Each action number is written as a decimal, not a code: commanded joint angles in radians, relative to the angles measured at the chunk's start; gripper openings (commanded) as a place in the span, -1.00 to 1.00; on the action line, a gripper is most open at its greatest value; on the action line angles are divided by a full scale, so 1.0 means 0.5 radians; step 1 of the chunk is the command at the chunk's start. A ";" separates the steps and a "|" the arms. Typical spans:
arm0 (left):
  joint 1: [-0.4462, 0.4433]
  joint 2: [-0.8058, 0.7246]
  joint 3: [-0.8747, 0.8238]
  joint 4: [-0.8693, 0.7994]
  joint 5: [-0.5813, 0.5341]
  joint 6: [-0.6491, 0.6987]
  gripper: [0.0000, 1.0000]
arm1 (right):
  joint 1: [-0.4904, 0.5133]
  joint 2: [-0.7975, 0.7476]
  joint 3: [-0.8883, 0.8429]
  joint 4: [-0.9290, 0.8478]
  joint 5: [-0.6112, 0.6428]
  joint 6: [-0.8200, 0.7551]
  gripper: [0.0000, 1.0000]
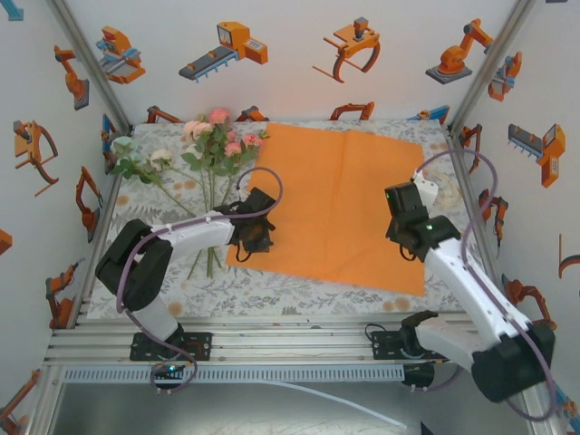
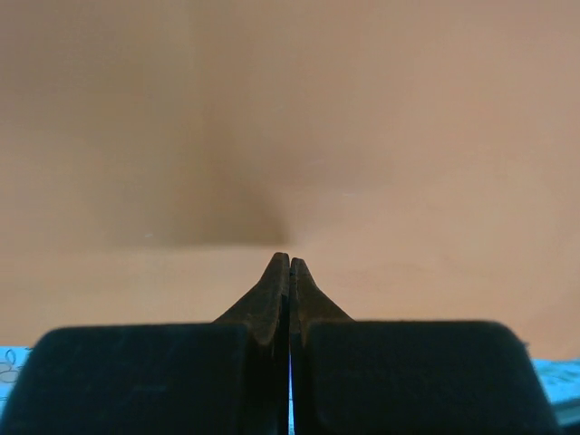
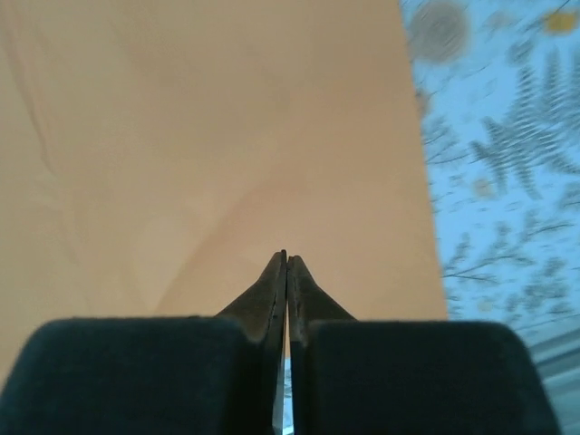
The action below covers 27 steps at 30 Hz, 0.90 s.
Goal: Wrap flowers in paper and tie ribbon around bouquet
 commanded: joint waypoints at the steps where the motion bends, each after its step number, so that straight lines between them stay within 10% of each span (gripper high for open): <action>1: 0.012 0.011 0.002 -0.074 -0.122 -0.079 -1.00 | -0.133 0.210 -0.161 0.437 -0.384 -0.156 -1.00; 10: 0.057 0.151 0.041 -0.121 -0.401 -0.013 -1.00 | -0.206 0.488 -0.467 0.732 -0.311 0.080 -1.00; 20: 0.390 0.323 0.349 0.007 -0.333 0.333 -1.00 | -0.127 -0.150 -0.884 0.567 -0.819 0.327 -1.00; 27: 0.591 0.319 0.593 0.056 -0.260 0.497 -0.80 | 0.533 -0.495 -0.983 0.722 -1.056 0.579 -1.00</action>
